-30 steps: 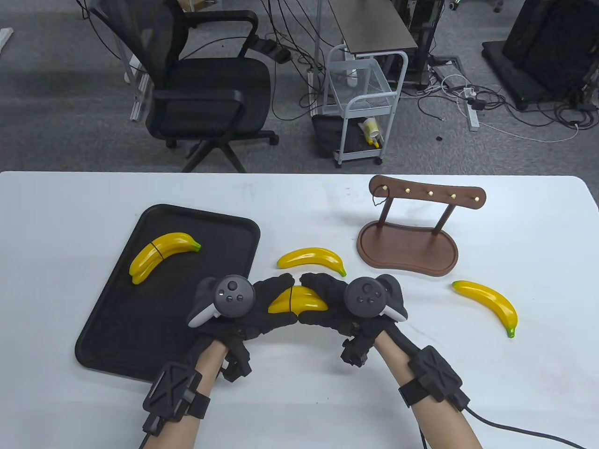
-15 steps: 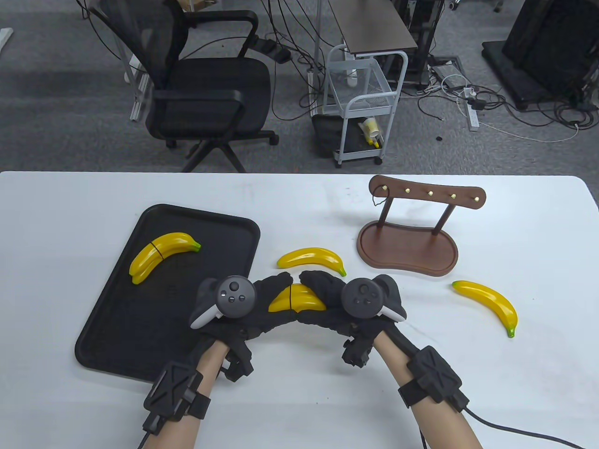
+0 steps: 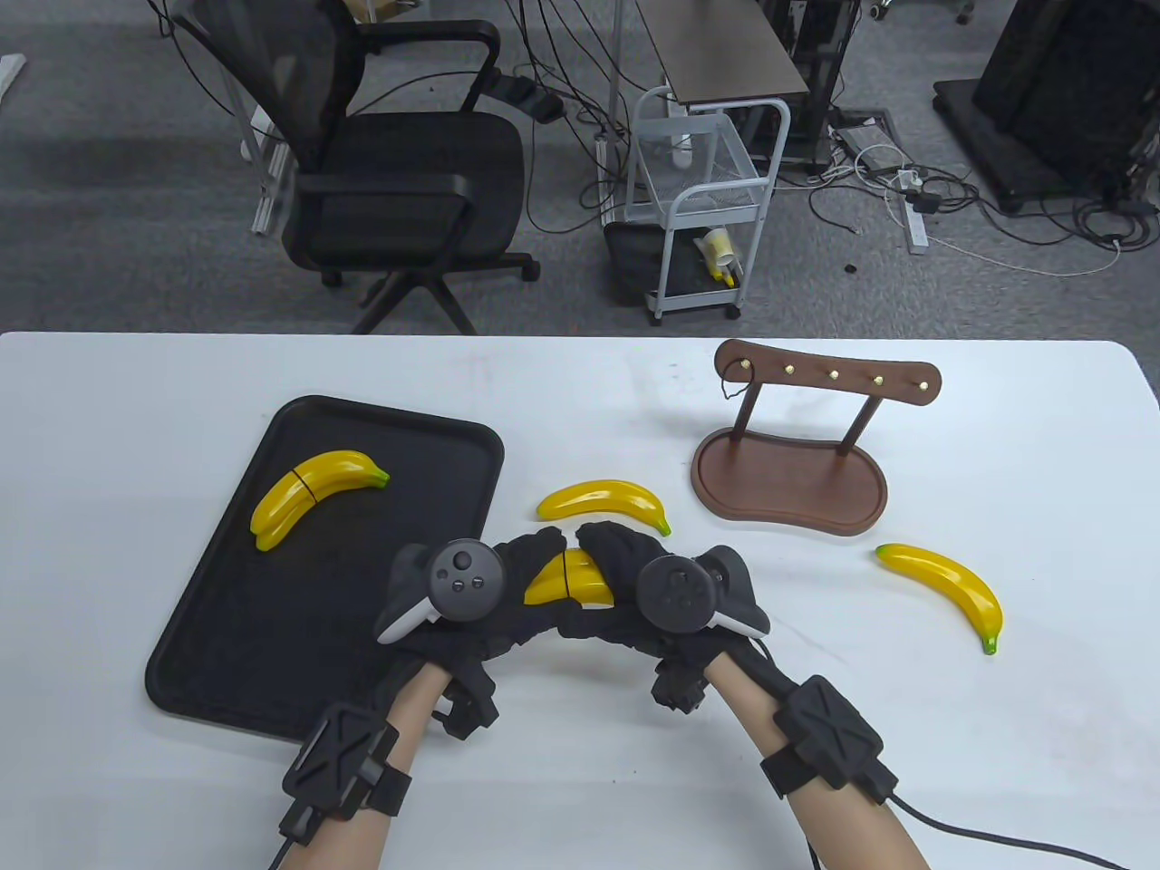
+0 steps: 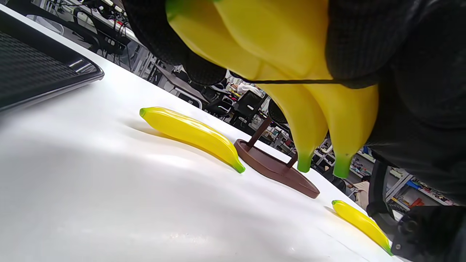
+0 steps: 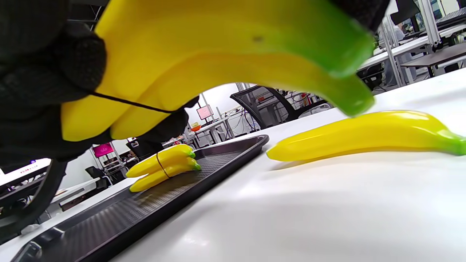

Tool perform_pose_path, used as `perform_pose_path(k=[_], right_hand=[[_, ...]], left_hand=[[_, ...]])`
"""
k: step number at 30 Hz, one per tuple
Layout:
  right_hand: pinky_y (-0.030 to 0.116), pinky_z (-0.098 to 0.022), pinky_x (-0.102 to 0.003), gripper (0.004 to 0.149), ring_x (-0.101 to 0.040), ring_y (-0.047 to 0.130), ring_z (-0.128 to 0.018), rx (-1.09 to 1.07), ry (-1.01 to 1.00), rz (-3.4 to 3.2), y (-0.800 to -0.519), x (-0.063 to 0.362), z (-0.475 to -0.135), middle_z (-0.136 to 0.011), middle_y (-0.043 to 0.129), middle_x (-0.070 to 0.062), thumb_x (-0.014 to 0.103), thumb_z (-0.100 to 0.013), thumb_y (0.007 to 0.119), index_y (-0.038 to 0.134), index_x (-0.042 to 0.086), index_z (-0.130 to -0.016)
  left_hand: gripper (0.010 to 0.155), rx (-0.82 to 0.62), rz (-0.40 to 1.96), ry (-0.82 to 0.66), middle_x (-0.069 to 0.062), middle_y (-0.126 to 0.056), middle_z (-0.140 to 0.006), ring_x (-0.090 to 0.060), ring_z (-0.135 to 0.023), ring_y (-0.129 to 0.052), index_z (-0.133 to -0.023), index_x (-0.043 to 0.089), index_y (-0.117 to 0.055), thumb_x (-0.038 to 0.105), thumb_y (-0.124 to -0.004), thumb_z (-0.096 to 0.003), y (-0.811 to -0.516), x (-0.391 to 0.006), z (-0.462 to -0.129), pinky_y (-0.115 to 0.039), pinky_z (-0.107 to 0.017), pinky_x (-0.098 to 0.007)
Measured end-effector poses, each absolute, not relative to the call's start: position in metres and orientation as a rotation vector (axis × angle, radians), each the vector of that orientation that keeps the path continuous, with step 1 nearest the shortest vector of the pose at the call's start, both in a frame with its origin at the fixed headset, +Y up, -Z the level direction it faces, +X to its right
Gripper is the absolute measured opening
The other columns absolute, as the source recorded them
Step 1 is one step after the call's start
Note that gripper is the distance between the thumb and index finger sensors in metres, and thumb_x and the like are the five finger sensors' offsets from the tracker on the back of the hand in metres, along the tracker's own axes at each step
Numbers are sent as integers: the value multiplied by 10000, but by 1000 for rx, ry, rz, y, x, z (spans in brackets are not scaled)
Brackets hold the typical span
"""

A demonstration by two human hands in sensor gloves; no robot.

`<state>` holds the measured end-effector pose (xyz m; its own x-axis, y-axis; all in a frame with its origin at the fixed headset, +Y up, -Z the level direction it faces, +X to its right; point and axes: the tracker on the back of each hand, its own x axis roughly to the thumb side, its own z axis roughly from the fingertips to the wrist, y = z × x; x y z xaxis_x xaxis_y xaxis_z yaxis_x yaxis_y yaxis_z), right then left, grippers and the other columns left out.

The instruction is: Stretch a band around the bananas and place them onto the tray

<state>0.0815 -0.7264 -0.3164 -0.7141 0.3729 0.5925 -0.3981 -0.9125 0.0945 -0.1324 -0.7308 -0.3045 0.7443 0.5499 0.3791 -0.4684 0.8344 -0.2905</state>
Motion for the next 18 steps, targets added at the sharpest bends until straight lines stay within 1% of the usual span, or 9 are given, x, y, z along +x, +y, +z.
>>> perform_pose_path(k=[2,4,9,13,18], right_hand=[[717,-580,-622,1007,-500,766,-887,879,-72,2563,-727,82,-317,-1095,638,-233,760,-418,664,515,40,-1106],[718,-574,-624,1002,-501,775,-873,880,-43,2540,-727,83,-317,-1089,644,-235,751,-420,689,523,36,-1103],[730,-574,-595,941,-460,798,-858,896,-8,2469,-728,88,-321,-1077,670,-212,673,-417,758,545,57,-1095],[735,-580,-582,881,-445,796,-869,919,19,2449,-728,91,-324,-1083,666,-201,605,-441,778,540,68,-1097],[731,-588,-577,842,-440,785,-884,906,44,2427,-729,93,-326,-1092,657,-192,568,-461,782,534,80,-1102]], left_hand=[[819,-181,566,-476,-73,-635,-1190,-331,-1009,-784,-1156,198,-461,595,-793,-521,-731,-132,-305,-613,-802,-519],[825,-186,570,-481,-79,-640,-1186,-334,-1009,-783,-1155,188,-464,587,-800,-516,-731,-132,-305,-612,-802,-523],[844,-194,584,-494,-83,-649,-1178,-333,-1004,-787,-1153,183,-470,588,-811,-496,-732,-134,-305,-616,-802,-521],[855,-195,587,-499,-73,-640,-1180,-328,-1011,-774,-1155,186,-466,585,-820,-487,-732,-135,-306,-603,-808,-523],[853,-193,588,-492,-64,-635,-1186,-322,-1016,-774,-1150,194,-469,593,-824,-485,-732,-136,-306,-607,-809,-513]])
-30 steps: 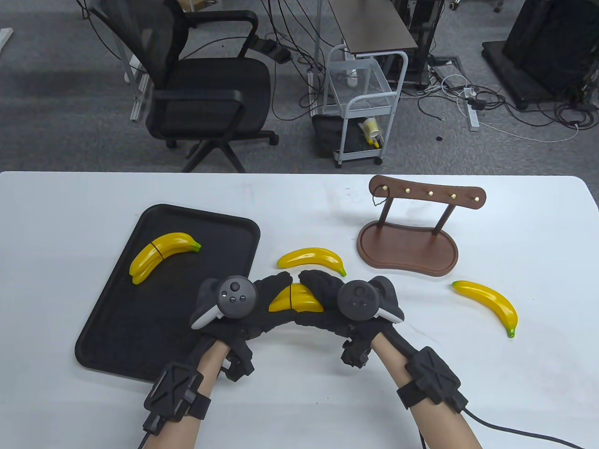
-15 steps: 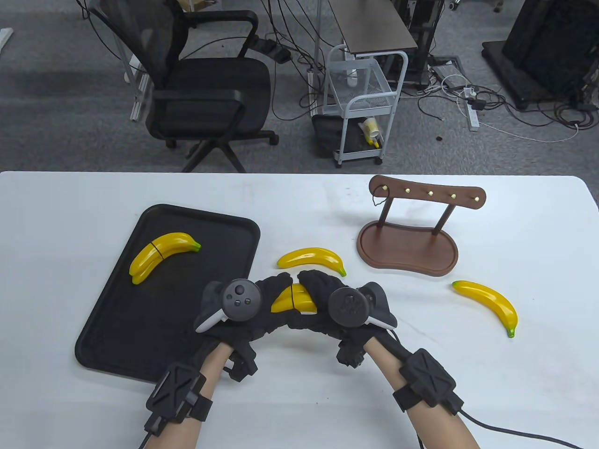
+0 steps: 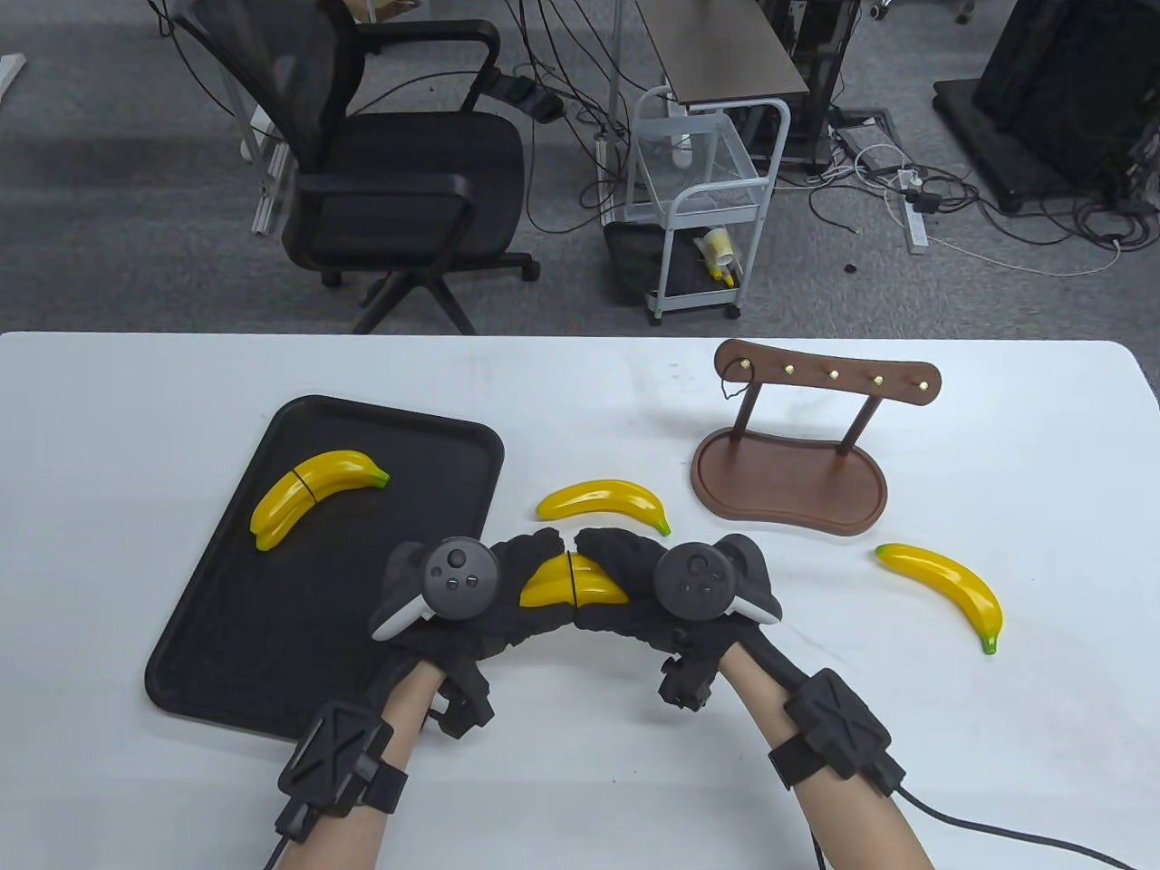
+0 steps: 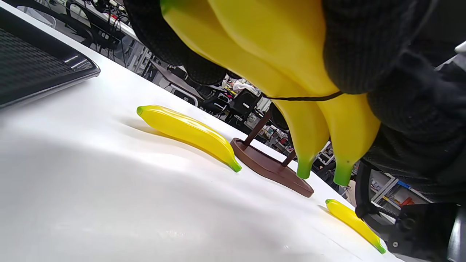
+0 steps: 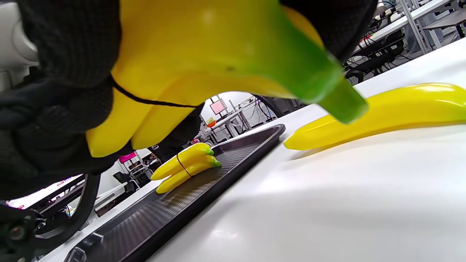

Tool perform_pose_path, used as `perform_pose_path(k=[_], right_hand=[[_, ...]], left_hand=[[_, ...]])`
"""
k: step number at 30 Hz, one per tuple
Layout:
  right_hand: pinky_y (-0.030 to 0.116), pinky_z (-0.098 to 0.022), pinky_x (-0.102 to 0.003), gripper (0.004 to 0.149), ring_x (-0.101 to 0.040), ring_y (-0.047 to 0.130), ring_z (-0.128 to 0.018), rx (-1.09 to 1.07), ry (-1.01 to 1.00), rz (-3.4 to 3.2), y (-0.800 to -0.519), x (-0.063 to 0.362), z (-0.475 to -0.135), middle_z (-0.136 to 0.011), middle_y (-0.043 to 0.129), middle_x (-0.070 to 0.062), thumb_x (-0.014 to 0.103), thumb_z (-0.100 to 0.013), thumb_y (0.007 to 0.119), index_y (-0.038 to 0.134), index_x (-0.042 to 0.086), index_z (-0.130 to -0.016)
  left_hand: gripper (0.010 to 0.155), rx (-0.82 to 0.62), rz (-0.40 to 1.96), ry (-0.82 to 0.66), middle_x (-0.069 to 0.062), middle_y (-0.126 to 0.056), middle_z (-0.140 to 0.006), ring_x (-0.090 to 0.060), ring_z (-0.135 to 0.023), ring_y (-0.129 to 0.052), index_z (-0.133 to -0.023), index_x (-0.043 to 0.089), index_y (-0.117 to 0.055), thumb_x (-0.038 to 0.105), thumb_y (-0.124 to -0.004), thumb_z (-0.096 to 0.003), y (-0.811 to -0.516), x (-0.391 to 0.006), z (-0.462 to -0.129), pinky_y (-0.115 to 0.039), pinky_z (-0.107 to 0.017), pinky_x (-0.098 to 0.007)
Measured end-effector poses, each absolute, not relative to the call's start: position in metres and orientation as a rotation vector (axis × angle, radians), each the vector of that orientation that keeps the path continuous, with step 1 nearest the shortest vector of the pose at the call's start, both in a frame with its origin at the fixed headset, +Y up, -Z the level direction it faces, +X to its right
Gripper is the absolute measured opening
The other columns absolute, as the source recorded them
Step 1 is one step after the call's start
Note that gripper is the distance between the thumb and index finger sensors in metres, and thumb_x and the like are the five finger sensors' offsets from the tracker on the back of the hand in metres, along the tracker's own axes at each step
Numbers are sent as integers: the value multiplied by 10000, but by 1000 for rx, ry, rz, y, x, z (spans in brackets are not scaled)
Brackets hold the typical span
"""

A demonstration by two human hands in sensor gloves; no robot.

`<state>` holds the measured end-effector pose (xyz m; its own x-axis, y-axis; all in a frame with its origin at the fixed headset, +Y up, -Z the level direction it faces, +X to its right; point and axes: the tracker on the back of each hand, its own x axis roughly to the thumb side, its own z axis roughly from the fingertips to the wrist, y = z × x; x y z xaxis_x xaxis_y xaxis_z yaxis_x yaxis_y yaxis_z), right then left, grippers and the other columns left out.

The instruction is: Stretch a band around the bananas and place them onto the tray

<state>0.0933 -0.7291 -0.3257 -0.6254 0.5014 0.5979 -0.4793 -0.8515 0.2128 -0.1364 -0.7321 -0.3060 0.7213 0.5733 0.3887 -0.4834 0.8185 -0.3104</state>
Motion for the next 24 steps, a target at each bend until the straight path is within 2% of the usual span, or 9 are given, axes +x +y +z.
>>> perform_pose_path(k=[6,13,18,24], right_hand=[[734,-597,-561,836,-428,770,-917,896,66,2420,-731,96,-327,-1109,632,-173,560,-461,791,516,107,-1106],[735,-611,-534,828,-409,742,-951,915,-9,2466,-726,95,-325,-1123,601,-161,523,-462,821,494,120,-1108],[735,-622,-500,780,-377,740,-957,901,-178,2550,-719,94,-321,-1118,598,-143,436,-478,843,480,137,-1100],[707,-647,-470,759,-356,711,-965,904,-289,2607,-719,86,-314,-1120,556,-136,341,-502,843,421,136,-1099]], left_hand=[[846,-209,606,-480,-71,-663,-1175,-324,-998,-802,-1146,185,-487,606,-818,-491,-733,-139,-307,-633,-793,-516],[842,-256,714,-449,-104,-706,-1149,-334,-950,-859,-1141,152,-515,625,-804,-508,-735,-147,-312,-684,-751,-516],[841,-308,823,-392,-133,-719,-1133,-346,-916,-885,-1139,119,-522,633,-778,-524,-739,-153,-315,-710,-721,-517],[840,-415,956,-371,-167,-724,-1123,-373,-881,-906,-1136,84,-529,626,-766,-540,-748,-157,-319,-733,-686,-525]])
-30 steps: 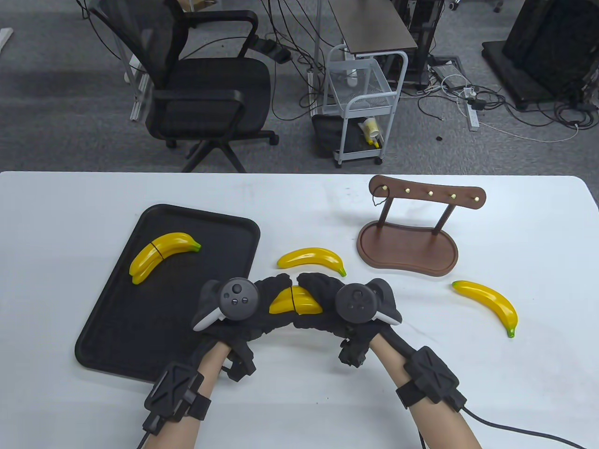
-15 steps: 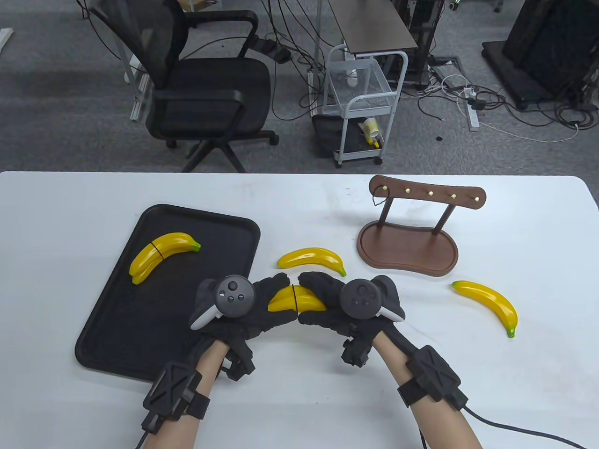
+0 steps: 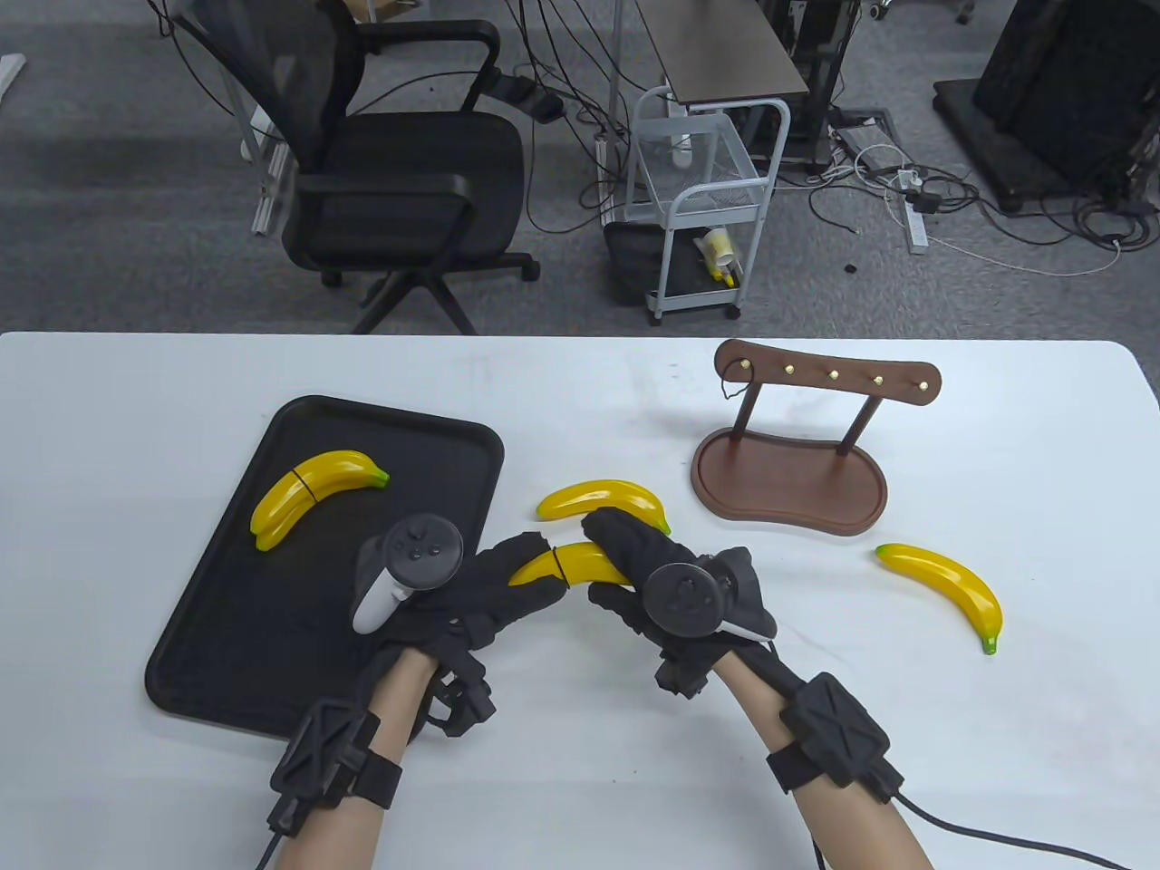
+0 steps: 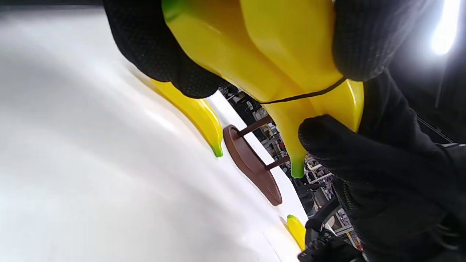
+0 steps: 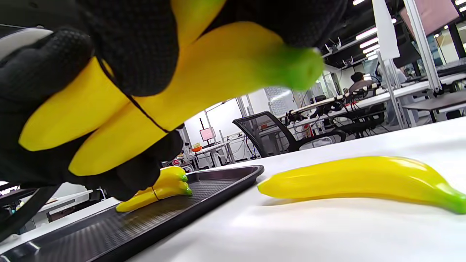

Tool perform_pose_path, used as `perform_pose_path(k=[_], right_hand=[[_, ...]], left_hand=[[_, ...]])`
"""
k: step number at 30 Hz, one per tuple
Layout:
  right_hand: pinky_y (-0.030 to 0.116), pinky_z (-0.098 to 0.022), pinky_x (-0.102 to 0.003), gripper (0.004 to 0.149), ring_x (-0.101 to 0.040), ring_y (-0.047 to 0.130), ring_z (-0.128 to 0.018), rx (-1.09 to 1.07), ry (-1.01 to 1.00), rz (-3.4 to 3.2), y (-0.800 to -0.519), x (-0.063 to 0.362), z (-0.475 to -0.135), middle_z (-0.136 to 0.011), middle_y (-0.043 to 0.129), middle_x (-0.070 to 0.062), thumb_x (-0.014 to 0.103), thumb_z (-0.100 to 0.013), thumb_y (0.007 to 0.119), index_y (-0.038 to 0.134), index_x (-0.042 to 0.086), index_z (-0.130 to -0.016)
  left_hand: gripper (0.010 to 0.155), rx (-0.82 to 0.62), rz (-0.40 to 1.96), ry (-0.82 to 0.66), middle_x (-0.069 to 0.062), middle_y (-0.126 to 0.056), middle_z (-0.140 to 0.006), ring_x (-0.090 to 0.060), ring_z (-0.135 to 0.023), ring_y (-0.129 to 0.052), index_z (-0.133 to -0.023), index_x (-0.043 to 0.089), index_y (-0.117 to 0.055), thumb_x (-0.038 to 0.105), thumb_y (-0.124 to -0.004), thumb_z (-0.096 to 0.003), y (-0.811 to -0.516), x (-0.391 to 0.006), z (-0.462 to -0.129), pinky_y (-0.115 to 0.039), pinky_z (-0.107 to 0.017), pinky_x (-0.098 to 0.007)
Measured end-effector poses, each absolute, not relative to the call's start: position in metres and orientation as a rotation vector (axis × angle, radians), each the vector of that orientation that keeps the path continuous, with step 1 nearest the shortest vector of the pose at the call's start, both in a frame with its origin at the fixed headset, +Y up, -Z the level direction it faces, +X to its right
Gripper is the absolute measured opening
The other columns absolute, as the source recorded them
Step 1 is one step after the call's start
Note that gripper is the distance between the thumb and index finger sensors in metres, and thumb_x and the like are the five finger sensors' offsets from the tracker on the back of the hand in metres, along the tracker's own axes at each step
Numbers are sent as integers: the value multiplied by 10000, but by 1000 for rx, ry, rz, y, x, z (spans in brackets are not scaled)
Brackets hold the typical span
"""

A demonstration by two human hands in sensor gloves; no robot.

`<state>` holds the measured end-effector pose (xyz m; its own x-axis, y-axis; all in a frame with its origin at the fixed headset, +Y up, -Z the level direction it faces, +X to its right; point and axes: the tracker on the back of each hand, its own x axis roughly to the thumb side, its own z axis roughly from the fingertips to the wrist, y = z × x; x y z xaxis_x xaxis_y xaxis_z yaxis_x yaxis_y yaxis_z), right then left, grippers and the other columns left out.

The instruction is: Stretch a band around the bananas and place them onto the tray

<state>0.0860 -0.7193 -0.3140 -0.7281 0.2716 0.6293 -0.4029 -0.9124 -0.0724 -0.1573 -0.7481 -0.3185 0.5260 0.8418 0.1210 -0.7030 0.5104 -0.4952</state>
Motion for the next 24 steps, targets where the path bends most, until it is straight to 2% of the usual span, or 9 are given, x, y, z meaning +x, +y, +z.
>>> perform_pose_path(k=[9,13,19,24], right_hand=[[754,-616,-470,704,-329,803,-896,912,-326,2616,-720,84,-311,-1067,665,-109,318,-486,870,514,145,-1069],[767,-605,-470,695,-332,827,-879,897,-323,2611,-719,85,-312,-1046,706,-113,314,-477,887,554,138,-1060],[785,-592,-457,690,-336,853,-858,828,-306,2595,-714,90,-316,-1027,738,-126,321,-468,899,587,123,-1051],[799,-578,-456,687,-350,869,-841,767,-269,2603,-714,92,-318,-1014,758,-145,321,-465,906,609,102,-1044]], left_hand=[[834,-489,969,-377,-190,-704,-1130,-399,-874,-900,-1143,68,-511,616,-744,-558,-750,-157,-319,-739,-670,-532],[800,-485,954,-391,-202,-648,-1170,-444,-946,-838,-1156,87,-485,599,-694,-579,-749,-155,-319,-696,-699,-564],[742,-350,898,-410,-161,-578,-1213,-445,-1039,-727,-1163,148,-467,587,-651,-594,-734,-153,-315,-613,-756,-571],[702,-219,780,-414,-98,-596,-1214,-392,-1059,-729,-1150,205,-490,579,-674,-585,-721,-150,-310,-610,-781,-545]])
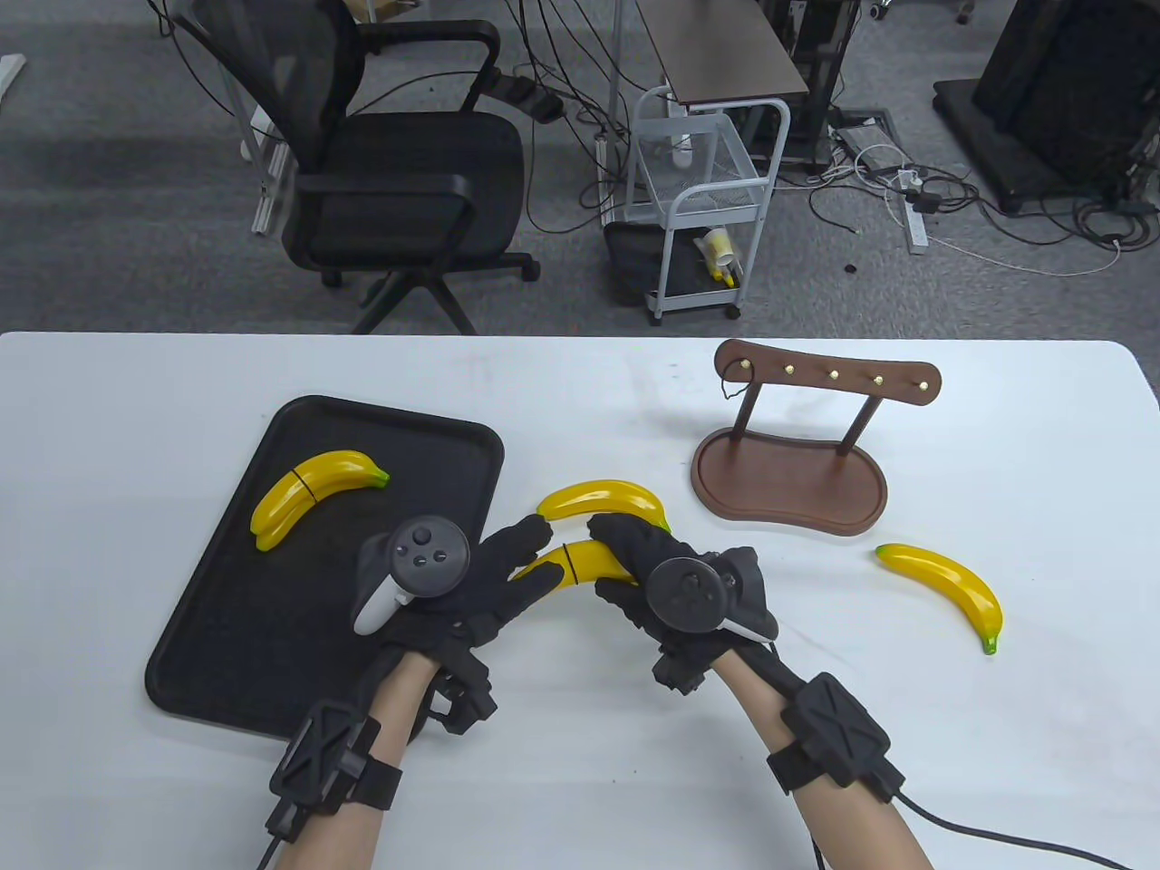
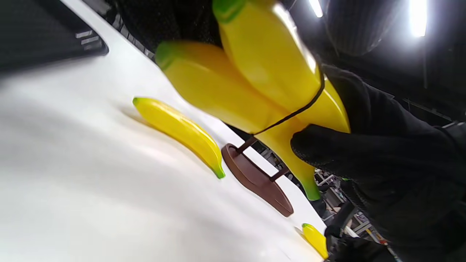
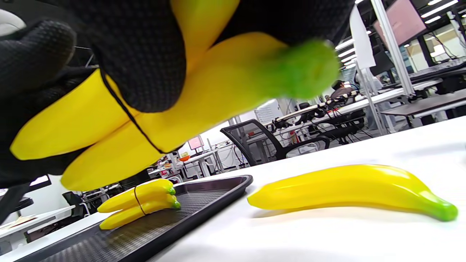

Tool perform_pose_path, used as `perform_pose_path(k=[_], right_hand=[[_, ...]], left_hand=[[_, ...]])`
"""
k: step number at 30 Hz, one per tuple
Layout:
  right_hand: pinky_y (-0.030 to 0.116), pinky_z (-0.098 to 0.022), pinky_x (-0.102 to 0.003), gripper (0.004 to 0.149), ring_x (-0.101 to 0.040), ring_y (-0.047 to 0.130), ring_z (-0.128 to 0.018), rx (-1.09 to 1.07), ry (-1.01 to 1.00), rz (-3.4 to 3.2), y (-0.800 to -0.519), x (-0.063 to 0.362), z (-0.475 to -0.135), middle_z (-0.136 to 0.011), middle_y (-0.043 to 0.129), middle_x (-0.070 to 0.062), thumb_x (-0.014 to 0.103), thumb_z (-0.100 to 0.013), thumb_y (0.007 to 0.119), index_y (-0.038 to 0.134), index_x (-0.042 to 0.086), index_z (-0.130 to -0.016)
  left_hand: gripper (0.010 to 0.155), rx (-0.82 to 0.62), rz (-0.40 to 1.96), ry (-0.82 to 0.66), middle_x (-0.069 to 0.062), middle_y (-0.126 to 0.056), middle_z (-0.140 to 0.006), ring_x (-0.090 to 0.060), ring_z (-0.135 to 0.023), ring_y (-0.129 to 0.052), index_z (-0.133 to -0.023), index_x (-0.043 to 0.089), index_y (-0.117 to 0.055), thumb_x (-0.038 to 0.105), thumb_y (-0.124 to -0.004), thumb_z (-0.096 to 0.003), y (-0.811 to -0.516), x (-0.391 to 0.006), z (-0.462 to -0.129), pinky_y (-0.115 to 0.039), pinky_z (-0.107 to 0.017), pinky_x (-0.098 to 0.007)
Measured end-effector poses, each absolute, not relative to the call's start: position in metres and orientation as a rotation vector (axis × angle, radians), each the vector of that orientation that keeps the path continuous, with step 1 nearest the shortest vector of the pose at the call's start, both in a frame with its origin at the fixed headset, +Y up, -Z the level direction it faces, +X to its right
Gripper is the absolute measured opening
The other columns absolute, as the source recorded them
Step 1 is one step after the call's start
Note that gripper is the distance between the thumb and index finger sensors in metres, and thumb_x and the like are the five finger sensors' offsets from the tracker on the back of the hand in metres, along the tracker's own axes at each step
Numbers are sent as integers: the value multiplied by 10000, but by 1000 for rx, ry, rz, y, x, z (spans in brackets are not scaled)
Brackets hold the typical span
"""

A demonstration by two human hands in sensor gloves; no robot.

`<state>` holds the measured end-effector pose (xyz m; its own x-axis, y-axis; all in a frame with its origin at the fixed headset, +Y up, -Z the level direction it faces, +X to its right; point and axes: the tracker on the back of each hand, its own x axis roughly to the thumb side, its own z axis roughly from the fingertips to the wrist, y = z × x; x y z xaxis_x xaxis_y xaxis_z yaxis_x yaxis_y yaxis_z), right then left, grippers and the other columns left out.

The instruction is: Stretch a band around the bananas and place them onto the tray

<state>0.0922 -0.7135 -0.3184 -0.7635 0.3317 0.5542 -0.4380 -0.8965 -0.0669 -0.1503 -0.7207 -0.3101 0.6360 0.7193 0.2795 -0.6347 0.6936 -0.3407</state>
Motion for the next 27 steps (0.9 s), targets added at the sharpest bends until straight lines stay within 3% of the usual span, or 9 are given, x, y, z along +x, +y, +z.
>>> perform_pose_path(k=[6,12,27], right_hand=[[807,-558,-470,685,-376,880,-822,677,-133,2552,-717,92,-322,-1001,774,-175,311,-466,915,629,72,-1040],[813,-548,-475,681,-379,892,-810,658,-92,2525,-719,90,-322,-988,792,-183,306,-458,927,650,61,-1030],[741,-611,-512,710,-406,778,-913,666,54,2383,-730,98,-328,-1069,671,-182,356,-509,844,532,88,-1088]], left_hand=[[651,-104,586,-430,-53,-686,-1175,-336,-1009,-834,-1119,292,-541,562,-740,-561,-713,-140,-303,-683,-766,-511],[680,-48,398,-438,0,-726,-1140,-289,-981,-872,-1121,277,-517,504,-801,-546,-714,-129,-298,-713,-759,-486],[669,10,342,-415,-20,-801,-1080,-258,-918,-936,-1103,210,-570,480,-833,-550,-713,-127,-296,-758,-734,-466]])
